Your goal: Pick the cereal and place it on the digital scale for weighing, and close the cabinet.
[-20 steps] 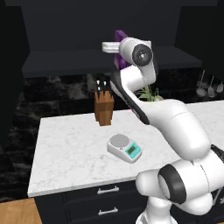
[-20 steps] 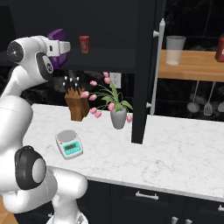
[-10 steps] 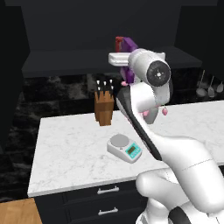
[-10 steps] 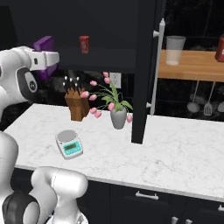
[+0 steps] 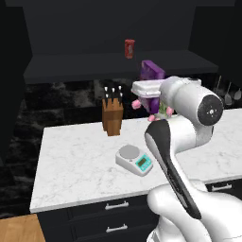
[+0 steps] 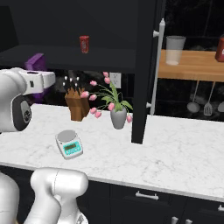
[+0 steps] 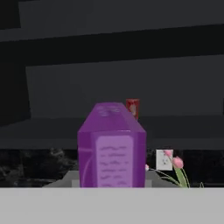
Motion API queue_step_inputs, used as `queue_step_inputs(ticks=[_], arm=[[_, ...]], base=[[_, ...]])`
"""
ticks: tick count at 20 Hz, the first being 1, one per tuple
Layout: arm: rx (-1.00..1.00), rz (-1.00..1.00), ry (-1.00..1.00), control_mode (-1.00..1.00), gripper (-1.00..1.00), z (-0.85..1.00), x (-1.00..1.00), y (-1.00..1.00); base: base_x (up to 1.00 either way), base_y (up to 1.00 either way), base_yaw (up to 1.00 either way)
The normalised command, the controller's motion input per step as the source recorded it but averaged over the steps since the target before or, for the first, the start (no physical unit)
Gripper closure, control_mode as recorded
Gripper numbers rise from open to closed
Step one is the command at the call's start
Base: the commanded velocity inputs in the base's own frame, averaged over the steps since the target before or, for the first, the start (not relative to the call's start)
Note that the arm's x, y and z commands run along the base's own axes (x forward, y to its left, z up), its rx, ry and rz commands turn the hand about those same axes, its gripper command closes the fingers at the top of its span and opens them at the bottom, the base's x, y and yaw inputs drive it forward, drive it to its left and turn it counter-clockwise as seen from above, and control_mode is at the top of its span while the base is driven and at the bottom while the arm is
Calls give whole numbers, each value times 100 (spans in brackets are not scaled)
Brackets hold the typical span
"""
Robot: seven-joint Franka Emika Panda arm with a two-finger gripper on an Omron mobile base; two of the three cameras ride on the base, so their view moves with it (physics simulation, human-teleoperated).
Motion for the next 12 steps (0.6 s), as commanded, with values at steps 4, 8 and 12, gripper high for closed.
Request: queue_step_inputs(ticks=[4,8,12], arm=[[0,36,0,-100,100,-64,-8,-20],[-2,39,1,-100,100,-78,5,0],[0,35,3,-100,100,-75,36,0]], base=[[0,0,0],[0,0,0],[0,0,0]])
